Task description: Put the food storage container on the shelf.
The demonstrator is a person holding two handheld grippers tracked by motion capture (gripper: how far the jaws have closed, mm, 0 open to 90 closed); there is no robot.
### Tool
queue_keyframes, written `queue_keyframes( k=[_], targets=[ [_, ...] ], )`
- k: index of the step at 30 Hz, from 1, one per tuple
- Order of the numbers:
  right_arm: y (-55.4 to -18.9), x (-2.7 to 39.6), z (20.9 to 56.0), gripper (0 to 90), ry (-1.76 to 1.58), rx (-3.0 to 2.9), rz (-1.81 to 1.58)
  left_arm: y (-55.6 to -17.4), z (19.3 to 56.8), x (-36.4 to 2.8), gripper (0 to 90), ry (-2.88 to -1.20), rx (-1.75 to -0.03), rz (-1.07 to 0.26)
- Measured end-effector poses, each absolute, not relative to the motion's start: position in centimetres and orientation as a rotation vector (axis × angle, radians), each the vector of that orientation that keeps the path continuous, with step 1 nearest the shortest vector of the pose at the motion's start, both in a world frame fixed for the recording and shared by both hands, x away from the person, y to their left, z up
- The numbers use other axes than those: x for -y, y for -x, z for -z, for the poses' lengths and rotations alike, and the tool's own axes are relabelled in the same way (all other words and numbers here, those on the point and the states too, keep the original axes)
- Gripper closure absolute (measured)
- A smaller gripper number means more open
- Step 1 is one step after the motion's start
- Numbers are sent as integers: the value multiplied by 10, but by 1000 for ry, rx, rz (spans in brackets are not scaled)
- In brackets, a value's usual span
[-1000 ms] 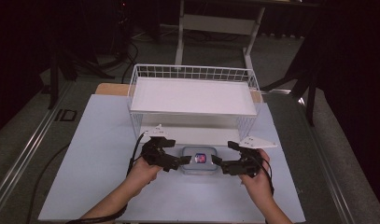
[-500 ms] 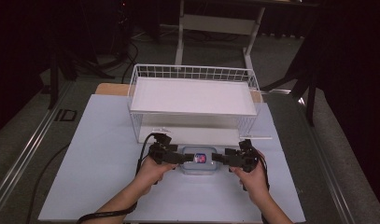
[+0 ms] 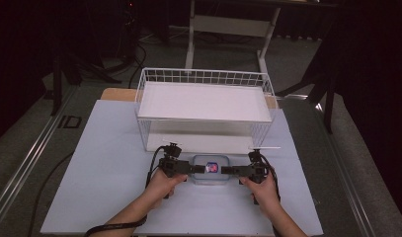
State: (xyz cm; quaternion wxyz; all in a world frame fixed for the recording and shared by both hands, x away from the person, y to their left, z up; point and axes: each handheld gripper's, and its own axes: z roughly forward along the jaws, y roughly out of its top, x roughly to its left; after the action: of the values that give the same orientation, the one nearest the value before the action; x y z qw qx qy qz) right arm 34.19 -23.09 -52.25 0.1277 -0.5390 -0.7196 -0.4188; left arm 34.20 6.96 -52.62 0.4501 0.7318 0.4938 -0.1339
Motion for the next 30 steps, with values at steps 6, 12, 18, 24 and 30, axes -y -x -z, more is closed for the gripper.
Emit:
queue_keyframes(
  k=[6,12,18,24,30],
  targets=[
    [-341,228,524,340,1565,2059,1200,-342,531,-68,237,-1821,-1252,368],
    [-339,229,524,382,1587,2000,1192,-340,530,-70,338,-1811,-1255,386],
    [-337,231,524,418,1600,1967,1204,-335,523,-69,417,-1840,-1245,348],
    [-328,231,518,447,1567,2052,1229,-322,517,-70,468,-1874,-1188,260],
    [-319,230,513,464,1558,2093,1246,-312,513,-69,498,-1872,-1182,215]
  ],
)
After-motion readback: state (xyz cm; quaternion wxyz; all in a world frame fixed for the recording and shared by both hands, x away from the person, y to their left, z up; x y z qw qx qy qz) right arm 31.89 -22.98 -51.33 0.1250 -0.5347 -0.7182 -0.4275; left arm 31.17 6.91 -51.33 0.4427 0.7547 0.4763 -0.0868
